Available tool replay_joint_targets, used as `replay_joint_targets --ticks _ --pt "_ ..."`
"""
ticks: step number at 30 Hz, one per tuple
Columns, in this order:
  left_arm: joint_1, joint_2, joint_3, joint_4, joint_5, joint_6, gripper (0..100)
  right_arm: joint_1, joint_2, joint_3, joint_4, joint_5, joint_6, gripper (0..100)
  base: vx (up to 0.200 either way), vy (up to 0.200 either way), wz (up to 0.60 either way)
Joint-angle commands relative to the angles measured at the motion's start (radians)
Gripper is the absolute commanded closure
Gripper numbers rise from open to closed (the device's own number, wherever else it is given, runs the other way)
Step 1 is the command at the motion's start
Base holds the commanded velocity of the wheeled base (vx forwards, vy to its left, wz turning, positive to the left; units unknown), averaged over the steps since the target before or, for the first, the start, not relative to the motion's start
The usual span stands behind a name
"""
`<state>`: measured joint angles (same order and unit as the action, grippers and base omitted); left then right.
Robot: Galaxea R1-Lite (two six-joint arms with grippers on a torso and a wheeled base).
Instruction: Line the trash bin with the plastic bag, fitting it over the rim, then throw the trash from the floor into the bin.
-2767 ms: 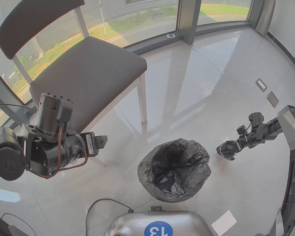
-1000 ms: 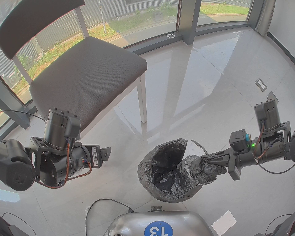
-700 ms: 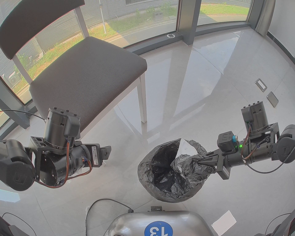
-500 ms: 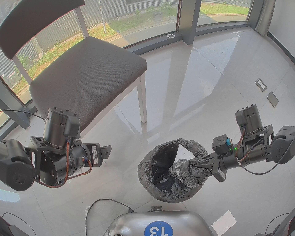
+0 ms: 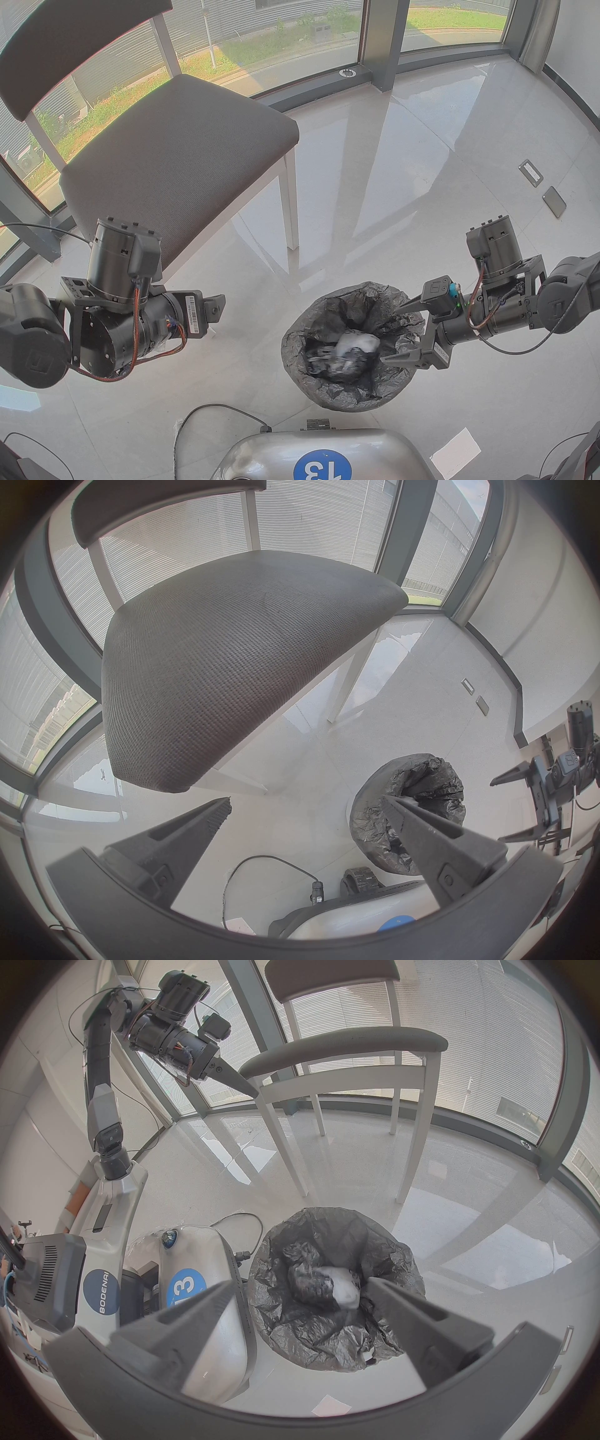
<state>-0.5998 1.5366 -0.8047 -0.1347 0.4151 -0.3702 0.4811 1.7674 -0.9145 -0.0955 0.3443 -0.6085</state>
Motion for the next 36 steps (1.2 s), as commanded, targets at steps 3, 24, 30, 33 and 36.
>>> replay_joint_targets --ticks 3,24,30,33,36 --pt "0.000 -0.003 0.001 0.000 0.001 -0.001 0 0.001 0.007 0.000 -0.004 0.001 0.003 0 0.000 0.000 0.00" --pt "-0.014 -0.039 0.033 -0.089 -0.001 0.114 0 -0.105 -0.141 -0.018 -0.010 -0.172 0.006 0 0.000 0.000 0.00" --pt "-0.028 -0.021 0.032 -0.132 0.001 0.159 0 -0.182 -0.226 -0.012 -0.036 -0.447 0.088 0 0.000 0.000 0.00" --pt "-0.035 -0.024 0.024 -0.134 0.002 0.163 0 -0.190 -0.278 0.008 -0.038 -0.530 0.092 0 0.000 0.000 0.00" --pt "-0.032 -0.030 0.016 -0.141 0.002 0.162 0 -0.188 -0.318 0.032 -0.039 -0.570 0.092 0 0.000 0.000 0.00"
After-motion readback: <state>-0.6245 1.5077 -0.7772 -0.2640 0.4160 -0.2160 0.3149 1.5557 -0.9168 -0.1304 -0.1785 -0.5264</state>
